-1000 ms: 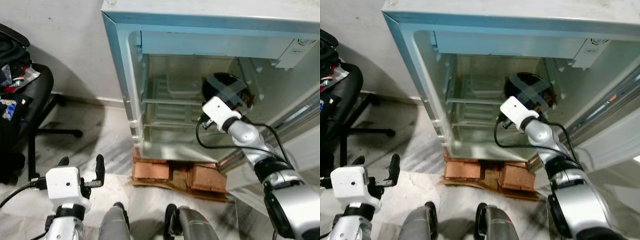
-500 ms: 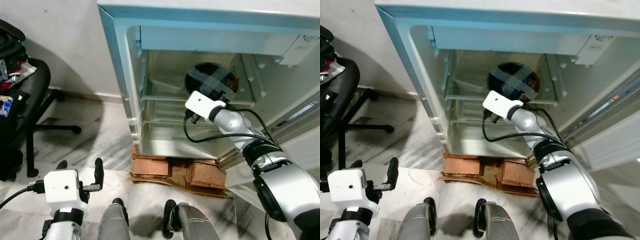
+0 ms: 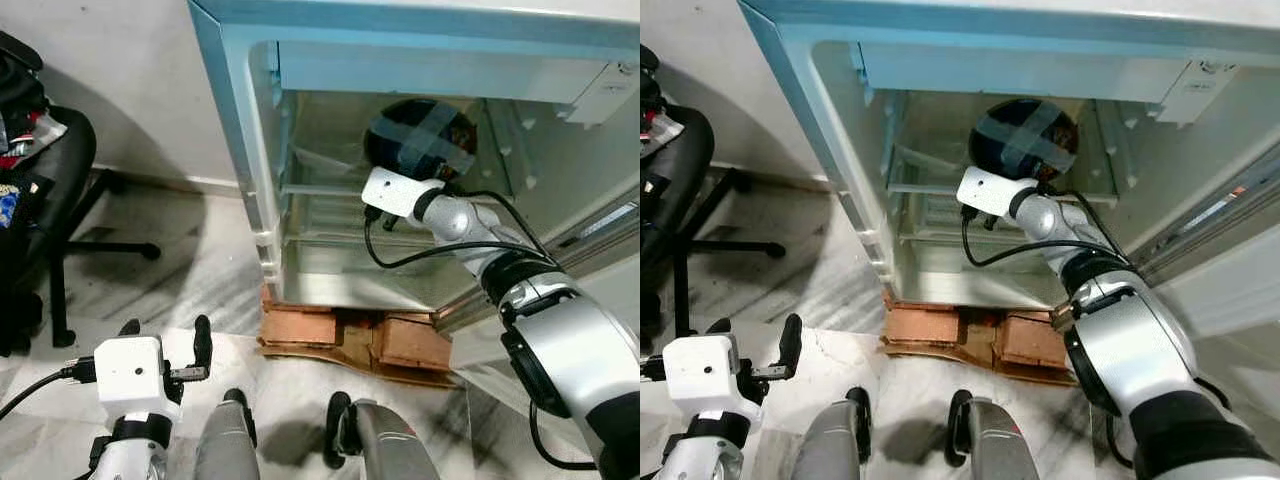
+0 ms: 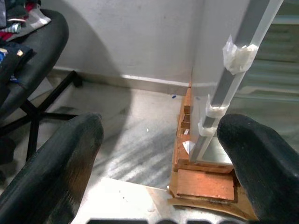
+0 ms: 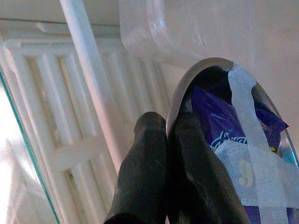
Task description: Restocking fridge
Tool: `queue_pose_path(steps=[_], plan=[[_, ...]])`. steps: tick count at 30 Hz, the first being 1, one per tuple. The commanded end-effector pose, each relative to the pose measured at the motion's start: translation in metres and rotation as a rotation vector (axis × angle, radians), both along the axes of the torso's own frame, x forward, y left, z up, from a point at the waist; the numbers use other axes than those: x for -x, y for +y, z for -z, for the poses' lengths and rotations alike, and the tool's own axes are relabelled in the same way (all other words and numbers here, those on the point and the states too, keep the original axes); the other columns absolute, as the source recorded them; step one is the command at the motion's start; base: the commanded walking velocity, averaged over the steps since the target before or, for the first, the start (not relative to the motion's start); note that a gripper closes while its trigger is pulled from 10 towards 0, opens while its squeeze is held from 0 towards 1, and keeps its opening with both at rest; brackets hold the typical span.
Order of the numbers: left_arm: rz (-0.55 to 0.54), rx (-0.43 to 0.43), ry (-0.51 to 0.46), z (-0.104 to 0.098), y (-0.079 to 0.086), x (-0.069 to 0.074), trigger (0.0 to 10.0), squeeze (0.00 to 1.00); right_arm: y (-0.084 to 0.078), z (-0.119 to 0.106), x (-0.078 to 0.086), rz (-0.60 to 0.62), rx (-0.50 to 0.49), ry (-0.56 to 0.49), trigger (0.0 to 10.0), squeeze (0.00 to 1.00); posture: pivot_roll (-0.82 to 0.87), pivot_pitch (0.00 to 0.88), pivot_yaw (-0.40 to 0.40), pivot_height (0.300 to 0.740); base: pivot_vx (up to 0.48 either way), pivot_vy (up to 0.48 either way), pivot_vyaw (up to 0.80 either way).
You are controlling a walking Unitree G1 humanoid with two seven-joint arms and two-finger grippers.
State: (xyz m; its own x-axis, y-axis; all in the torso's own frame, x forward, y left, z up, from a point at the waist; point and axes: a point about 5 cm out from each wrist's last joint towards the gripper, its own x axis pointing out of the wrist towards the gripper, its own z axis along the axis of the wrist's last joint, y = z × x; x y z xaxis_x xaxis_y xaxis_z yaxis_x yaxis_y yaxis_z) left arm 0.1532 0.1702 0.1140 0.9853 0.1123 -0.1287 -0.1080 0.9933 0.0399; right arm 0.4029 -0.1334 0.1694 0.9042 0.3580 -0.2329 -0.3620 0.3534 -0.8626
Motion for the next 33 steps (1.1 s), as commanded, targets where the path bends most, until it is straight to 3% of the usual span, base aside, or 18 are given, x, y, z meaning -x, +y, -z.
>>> queue_pose_path(steps=[1,7,8,9,10,14,26,33], plan=[[-0.017,-0.013,0.018,0.000,0.002,0.004,10.0,0.00,-0.004,0.000,-0.001,0.025,0.015,0.008,10.0,0.00,0.23,0.350,-0.053,0.740,0.000,0.000,0.00],[-0.013,-0.011,0.025,0.002,-0.001,0.001,10.0,0.00,-0.002,0.006,0.001,0.011,0.041,0.031,10.0,0.03,0.23,0.351,-0.056,0.740,0.000,0.000,0.00],[-0.011,-0.010,0.026,0.003,-0.002,0.000,10.0,0.00,-0.003,0.008,0.001,0.025,0.022,0.044,10.0,0.80,0.23,0.351,-0.059,0.740,0.000,0.000,0.00],[-0.011,-0.010,0.026,0.003,-0.002,0.000,10.0,0.00,-0.003,0.008,0.001,0.025,0.022,0.044,10.0,0.80,0.23,0.351,-0.059,0.740,0.000,0.000,0.00],[-0.011,-0.009,0.026,0.003,-0.002,0.000,10.0,0.00,-0.003,0.008,0.001,0.042,-0.011,0.057,10.0,1.00,0.23,0.351,-0.059,0.740,0.000,0.000,0.00],[-0.013,-0.010,0.028,0.003,-0.002,-0.001,10.0,0.00,-0.002,0.007,0.000,0.051,-0.019,0.044,10.0,1.00,0.24,0.350,-0.059,0.740,0.000,0.000,0.00],[-0.014,-0.013,0.030,0.004,-0.003,-0.003,10.0,0.00,-0.001,-0.020,-0.006,0.044,-0.007,-0.166,10.0,1.00,0.23,0.338,-0.063,0.740,0.000,0.000,0.00],[-0.016,-0.013,0.020,0.006,-0.002,-0.009,10.0,0.00,0.002,-0.032,-0.006,0.012,-0.106,-0.203,10.0,1.00,0.22,0.299,-0.068,0.740,0.000,0.000,0.00]])
